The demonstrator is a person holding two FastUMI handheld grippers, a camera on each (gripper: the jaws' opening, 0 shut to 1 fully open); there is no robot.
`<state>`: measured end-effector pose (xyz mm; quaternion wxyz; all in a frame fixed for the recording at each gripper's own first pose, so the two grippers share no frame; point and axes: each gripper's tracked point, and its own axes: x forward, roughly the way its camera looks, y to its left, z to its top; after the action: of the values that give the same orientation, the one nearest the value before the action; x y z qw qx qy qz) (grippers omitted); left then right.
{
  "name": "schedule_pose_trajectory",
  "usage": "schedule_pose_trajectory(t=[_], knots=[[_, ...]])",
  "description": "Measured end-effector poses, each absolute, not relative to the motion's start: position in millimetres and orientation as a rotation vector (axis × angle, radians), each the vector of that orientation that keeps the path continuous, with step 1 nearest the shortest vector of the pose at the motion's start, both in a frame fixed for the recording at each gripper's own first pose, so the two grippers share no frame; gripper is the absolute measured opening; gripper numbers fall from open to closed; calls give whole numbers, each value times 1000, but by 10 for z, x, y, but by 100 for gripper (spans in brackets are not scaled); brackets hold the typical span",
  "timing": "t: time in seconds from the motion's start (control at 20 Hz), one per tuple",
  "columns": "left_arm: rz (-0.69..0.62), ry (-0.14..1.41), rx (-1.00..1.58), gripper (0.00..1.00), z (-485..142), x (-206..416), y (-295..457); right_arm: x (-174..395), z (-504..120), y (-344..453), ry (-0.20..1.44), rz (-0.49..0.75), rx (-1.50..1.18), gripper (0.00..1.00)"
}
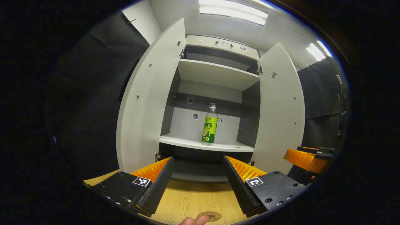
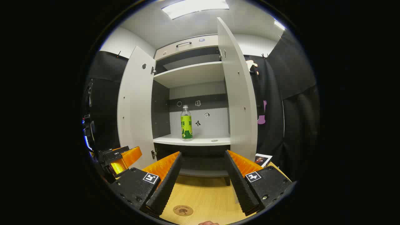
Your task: Grasp the bottle in the cabinet with the left hand and place it on the coaster, then close the right door with the right hand and the left door with the left hand.
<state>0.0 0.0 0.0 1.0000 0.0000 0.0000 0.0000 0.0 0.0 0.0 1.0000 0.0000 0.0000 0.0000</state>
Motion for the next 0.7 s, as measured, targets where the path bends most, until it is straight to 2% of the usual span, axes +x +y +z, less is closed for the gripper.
schedule_pose_trajectory(t=[0.7], knots=[[-5, 10, 2, 95, -23, 2, -17, -3, -35, -44, 9, -8, 9, 83]])
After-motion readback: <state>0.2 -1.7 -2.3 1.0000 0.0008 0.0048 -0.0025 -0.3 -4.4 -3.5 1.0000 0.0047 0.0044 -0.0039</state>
